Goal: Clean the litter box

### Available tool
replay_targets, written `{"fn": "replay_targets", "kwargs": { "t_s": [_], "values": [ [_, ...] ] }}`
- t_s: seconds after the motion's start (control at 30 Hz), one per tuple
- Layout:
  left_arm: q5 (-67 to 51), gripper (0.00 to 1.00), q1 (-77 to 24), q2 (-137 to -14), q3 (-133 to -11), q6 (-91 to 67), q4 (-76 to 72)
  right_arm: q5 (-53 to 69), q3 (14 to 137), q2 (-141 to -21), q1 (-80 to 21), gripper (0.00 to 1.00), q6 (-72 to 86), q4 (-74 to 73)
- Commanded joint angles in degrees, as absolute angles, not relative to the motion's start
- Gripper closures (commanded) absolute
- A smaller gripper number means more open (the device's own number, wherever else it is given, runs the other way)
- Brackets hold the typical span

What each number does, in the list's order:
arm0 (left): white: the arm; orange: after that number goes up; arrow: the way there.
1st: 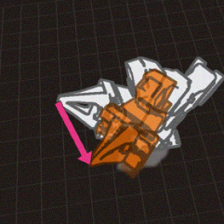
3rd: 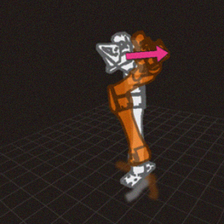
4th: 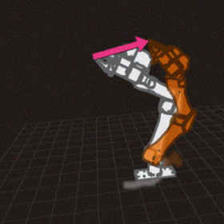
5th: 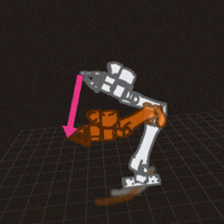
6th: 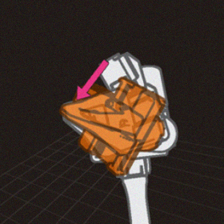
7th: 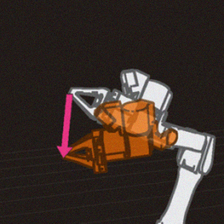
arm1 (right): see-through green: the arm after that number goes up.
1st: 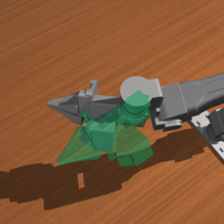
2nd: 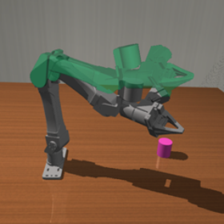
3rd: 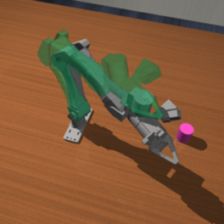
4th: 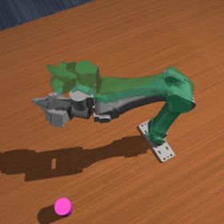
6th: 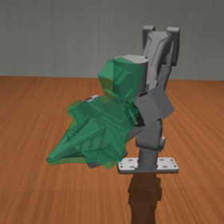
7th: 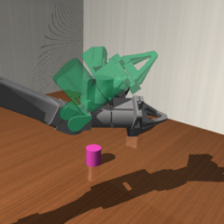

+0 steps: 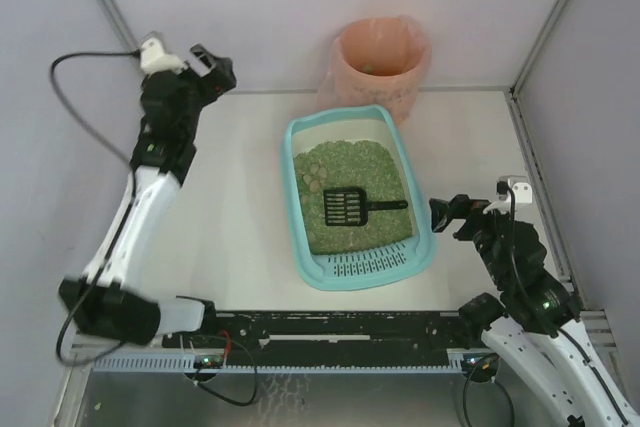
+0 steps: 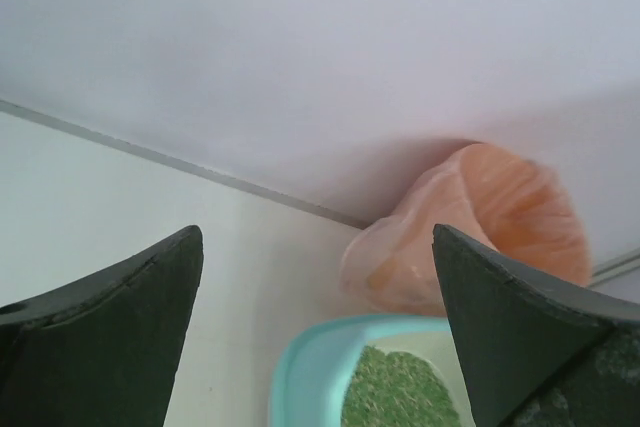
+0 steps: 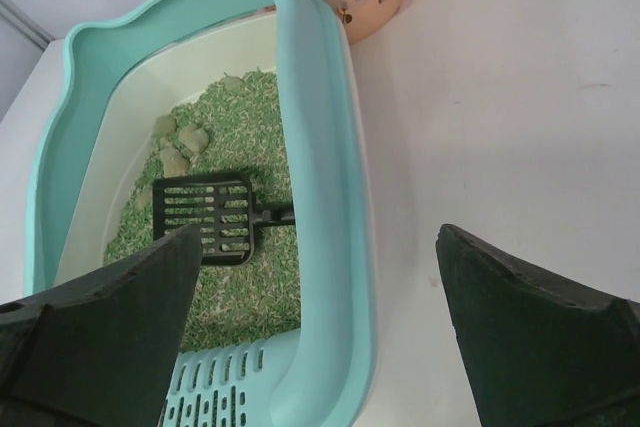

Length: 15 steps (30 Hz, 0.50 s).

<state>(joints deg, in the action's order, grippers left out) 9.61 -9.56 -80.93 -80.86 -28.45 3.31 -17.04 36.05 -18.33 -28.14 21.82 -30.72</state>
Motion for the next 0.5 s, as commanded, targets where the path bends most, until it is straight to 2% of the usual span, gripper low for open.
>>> {"fn": "replay_targets", "kwargs": {
  "t_s": [0.0, 0.27, 0.47],
  "values": [
    [15.4, 0.00, -11.0, -64.3, -70.9, -29.0, 8.0, -19.3, 39.0, -17.1, -27.9, 0.00, 21.6, -29.2],
    [14.4, 0.00, -11.2, -42.7, -59.9, -28.9, 24.7, -19.8, 40.3, -15.9, -27.9, 0.00, 20.5, -31.4],
    [14.1, 0.00, -11.1, -32.7, -54.1, -26.6, 33.4, -20.3, 40.2, -15.0, -27.9, 0.00, 20.6, -32.1]
  ]
}}
